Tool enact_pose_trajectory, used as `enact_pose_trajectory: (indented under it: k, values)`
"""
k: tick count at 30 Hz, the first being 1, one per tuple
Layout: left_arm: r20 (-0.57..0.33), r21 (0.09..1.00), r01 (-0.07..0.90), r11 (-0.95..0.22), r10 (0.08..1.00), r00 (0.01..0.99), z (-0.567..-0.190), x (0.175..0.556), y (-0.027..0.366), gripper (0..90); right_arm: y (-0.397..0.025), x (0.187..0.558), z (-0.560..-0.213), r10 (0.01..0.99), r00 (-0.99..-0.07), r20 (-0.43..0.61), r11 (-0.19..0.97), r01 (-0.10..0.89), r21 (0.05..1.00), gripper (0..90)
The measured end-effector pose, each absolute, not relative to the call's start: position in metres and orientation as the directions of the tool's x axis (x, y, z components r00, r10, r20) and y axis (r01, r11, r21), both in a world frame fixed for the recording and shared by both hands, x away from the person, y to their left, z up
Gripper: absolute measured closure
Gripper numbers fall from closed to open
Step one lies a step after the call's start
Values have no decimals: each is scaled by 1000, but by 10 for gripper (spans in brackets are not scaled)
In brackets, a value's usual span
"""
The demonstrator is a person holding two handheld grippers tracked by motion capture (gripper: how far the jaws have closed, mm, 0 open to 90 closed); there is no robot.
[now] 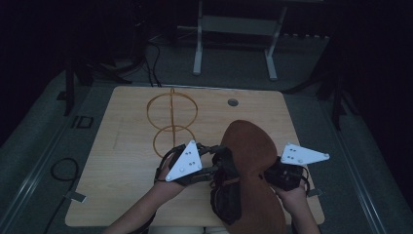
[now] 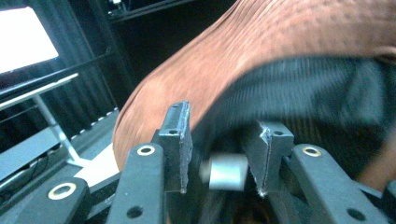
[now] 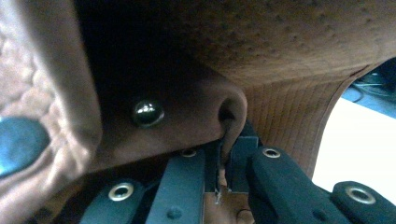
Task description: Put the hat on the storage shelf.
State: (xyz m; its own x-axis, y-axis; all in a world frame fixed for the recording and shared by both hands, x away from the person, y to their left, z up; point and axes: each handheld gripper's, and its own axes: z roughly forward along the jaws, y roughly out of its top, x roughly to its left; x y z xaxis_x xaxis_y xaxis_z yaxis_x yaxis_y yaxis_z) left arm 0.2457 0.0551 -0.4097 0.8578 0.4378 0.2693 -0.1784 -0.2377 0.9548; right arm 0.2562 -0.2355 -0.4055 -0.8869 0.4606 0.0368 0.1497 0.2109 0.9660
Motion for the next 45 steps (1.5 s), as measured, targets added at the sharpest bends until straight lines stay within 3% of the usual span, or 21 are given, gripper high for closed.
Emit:
enact_pose_trajectory:
  k: [12,22,31,38,45]
  values:
    - [216,952,-63,-301,508,834,-442,248,90,613,-273,281,-383,630,-777,17,133,130,983,859]
    - [171,944,21,-329,541,824,-469,243,115,584,-273,316,-361,684,-730,17,120,135,984,858]
    - [88,939,144,-313,622,778,-504,234,159,404,-247,360,-344,692,-722,25,122,151,981,858]
    - [55,924,218,-314,674,737,-527,224,175,149,-216,390,-332,699,-715,17,141,162,977,858]
    - [4,942,251,-222,756,654,-544,210,196,83,-188,416,-329,724,-689,19,131,165,978,857]
